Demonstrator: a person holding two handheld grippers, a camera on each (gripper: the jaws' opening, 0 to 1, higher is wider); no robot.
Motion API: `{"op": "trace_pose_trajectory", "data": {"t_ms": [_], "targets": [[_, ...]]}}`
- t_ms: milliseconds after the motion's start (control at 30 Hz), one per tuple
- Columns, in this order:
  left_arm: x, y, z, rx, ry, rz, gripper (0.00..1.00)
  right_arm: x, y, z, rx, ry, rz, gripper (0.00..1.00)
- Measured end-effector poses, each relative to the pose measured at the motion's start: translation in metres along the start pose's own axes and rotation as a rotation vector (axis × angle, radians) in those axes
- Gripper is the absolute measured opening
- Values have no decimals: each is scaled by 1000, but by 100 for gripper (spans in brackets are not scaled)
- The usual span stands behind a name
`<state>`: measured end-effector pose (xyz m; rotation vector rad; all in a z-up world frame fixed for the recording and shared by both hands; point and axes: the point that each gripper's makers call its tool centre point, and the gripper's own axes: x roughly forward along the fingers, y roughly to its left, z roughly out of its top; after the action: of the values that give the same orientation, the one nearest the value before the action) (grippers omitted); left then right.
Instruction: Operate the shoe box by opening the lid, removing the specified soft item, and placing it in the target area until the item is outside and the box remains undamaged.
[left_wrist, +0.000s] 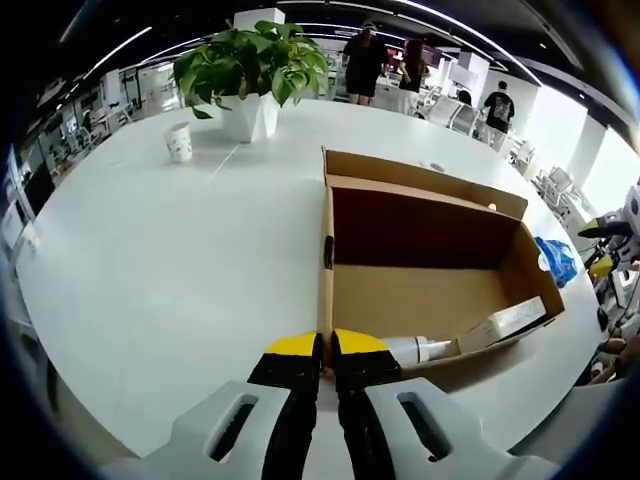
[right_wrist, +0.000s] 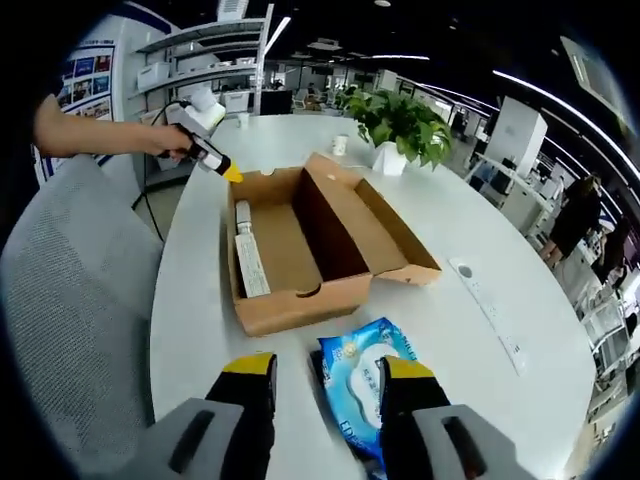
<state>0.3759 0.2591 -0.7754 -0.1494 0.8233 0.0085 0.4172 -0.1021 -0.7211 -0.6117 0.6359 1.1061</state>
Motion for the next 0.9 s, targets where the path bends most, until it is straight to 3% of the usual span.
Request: {"op": "trace_pose_trajectory", "data": {"t_ms": [533, 900], "targets": [[1, 2, 1, -2, -3, 0, 2, 34, 26, 32, -76, -12, 109, 41], [3, 3, 2, 3, -2, 3, 2, 45, 36, 42, -131, 13, 165, 41]]}}
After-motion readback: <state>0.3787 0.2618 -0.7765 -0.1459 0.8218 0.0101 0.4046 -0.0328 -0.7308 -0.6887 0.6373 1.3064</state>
